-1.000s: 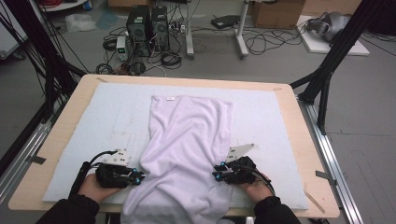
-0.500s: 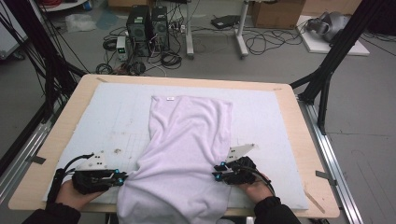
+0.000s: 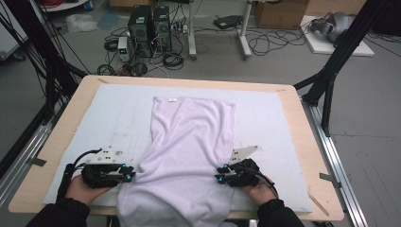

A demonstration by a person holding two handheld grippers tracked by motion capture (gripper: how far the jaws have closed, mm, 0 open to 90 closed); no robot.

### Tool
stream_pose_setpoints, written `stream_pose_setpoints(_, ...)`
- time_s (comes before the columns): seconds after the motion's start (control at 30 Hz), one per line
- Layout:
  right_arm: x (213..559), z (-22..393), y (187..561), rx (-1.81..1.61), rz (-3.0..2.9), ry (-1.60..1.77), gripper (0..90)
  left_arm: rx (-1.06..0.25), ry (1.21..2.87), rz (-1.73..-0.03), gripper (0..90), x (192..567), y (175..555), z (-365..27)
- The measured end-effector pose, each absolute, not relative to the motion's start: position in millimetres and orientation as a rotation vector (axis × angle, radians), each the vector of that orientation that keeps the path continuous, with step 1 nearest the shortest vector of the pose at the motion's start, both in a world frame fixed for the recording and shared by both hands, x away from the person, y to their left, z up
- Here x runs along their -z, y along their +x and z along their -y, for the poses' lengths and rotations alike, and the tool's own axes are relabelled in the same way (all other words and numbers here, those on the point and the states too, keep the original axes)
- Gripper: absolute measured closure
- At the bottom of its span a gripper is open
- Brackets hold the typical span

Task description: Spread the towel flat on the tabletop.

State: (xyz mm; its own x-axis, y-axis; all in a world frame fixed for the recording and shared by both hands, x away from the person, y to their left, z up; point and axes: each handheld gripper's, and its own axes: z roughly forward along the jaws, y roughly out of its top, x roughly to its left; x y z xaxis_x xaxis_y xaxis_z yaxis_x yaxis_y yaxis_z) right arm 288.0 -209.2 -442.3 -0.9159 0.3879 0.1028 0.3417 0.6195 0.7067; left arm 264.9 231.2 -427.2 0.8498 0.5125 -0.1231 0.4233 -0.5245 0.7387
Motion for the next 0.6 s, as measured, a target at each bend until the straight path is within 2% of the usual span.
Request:
stream_pose_setpoints(0.1, 442, 209, 288, -1.190, -2.770, 0.622, 68.7, -0.102, 2.239, -0.656, 70.3, 435, 265, -220)
stream_pose_setpoints(0.2, 442, 209, 288, -1.192, -2.768, 0.624, 68.7, -0.105, 2.259, -0.624, 83.8, 435, 262, -220)
stream_pose_setpoints(0.27, 442, 209, 287, -1.188, -2.770, 0.626, 68.7, -0.120, 2.261, -0.632, 85.3, 433, 260, -224)
stream_pose_setpoints(0.5, 442, 208, 287, -1.180, -2.768, 0.626, 69.5, -0.148, 2.216, -0.663, 85.0, 425, 247, -250)
stream_pose_setpoints(0.6, 442, 208, 287, -1.168, -2.754, 0.608, 73.2, -0.168, 2.191, -0.676, 79.9, 421, 249, -252)
